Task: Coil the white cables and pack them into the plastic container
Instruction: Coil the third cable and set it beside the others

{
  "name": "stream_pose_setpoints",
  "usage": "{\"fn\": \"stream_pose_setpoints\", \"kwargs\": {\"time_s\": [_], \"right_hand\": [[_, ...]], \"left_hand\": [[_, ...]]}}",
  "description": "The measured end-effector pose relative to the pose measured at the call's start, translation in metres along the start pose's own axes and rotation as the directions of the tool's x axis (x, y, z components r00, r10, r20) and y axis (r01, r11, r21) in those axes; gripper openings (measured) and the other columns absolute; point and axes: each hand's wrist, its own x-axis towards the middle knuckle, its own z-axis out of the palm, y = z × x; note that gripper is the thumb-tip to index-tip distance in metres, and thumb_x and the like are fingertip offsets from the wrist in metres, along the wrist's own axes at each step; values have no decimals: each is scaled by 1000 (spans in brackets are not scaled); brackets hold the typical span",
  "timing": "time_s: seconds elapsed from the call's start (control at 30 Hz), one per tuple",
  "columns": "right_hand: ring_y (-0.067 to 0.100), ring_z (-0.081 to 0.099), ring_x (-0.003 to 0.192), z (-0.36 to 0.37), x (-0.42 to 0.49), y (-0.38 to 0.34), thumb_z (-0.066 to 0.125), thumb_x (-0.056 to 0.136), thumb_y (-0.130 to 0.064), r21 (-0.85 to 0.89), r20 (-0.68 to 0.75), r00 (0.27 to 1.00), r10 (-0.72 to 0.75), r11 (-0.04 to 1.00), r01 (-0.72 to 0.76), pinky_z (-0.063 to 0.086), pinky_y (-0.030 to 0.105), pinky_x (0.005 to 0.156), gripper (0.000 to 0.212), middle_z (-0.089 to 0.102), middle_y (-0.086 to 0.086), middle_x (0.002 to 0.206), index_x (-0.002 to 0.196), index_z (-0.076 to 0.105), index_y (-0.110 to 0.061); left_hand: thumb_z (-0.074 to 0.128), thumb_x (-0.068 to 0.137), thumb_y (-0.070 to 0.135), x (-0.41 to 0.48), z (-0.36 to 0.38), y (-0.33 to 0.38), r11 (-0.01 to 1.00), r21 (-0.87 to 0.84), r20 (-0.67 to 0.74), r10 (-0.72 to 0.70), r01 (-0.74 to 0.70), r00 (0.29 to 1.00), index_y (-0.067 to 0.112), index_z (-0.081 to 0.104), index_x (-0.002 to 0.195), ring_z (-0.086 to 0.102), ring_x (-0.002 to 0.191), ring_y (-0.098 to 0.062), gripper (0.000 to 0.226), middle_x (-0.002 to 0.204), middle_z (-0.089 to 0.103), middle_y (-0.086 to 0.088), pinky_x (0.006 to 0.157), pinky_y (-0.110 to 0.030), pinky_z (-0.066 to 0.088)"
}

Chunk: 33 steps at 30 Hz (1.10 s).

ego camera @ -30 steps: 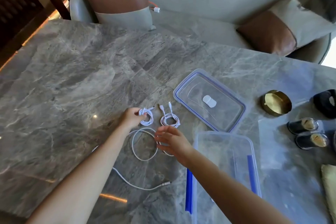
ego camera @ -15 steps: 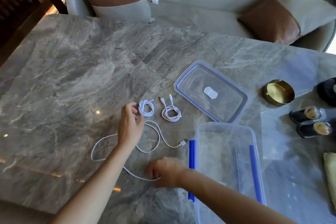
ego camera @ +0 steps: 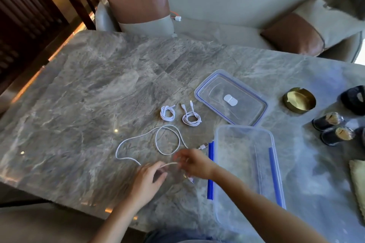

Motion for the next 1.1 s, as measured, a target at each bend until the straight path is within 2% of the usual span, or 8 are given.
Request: {"fn": "stream_pose_setpoints", "kwargs": {"time_s": [0.13,0.27,0.37,0.47,0.7,0.8,1.0,1.1], "right_hand": [[5,60,49,-21,-26,-15,49,94,-1,484,27,1000,15,875,-27,52,18,53,23,58,3,65,114,59,-5],[7,64,59,-26,-46,-24,49,94,-3,817,18,1000,-7,576,-11,57,22,59,22,63,0,69,110,61,-11],[12,70,65,-14,-57,-29,49,91,0,963,-12,999,38,268,2,59,24,62,21,68,4,76,106,60,-11],[21,74,76,3,-66,-35,60,81,-1,989,-85,995,44,124,79,60,27,65,21,71,8,77,99,57,-11],[21,72,82,14,-76,-47,60,85,4,895,-310,950,44,349,276,57,26,72,17,72,6,76,85,53,-11],[12,65,66,13,-79,-51,66,82,2,808,-377,926,21,495,318,52,22,68,20,67,1,65,79,53,-14],[4,54,56,9,-81,-53,65,87,-18,637,-487,872,47,702,318,40,18,53,17,66,-1,66,70,60,-17],[6,52,61,9,-82,-52,60,91,-23,442,-585,811,-15,832,334,40,21,59,27,61,-7,65,65,68,-21]], "left_hand": [[61,86,10,-3,-14,11,982,-161,-79,-114,100,990,26,68,86,65,75,-1,17,76,71,12,71,-21,48],[63,84,7,-5,-16,33,965,-263,-191,-65,13,979,27,72,98,67,79,-1,25,89,72,15,72,-18,51],[65,81,-1,-11,-6,56,882,-472,-265,-160,17,951,27,69,102,67,79,-2,35,94,73,6,72,-11,48],[61,84,-1,-18,4,78,709,-701,-231,-333,82,914,24,72,93,66,80,-8,29,94,74,-6,76,-19,49],[53,90,8,-29,7,112,315,-940,-40,-483,131,875,14,73,93,67,102,-15,22,105,73,-4,86,-32,54],[58,87,20,-23,3,119,260,-959,-41,-522,113,852,14,73,91,67,99,-9,17,109,72,0,79,-26,54],[55,89,7,-3,-7,125,195,-979,-61,-534,53,843,0,64,104,70,80,-3,19,85,76,7,63,-21,57],[56,88,4,1,-6,131,151,-988,-53,-545,35,837,7,66,104,70,73,-5,20,79,74,2,59,-19,55]]}}
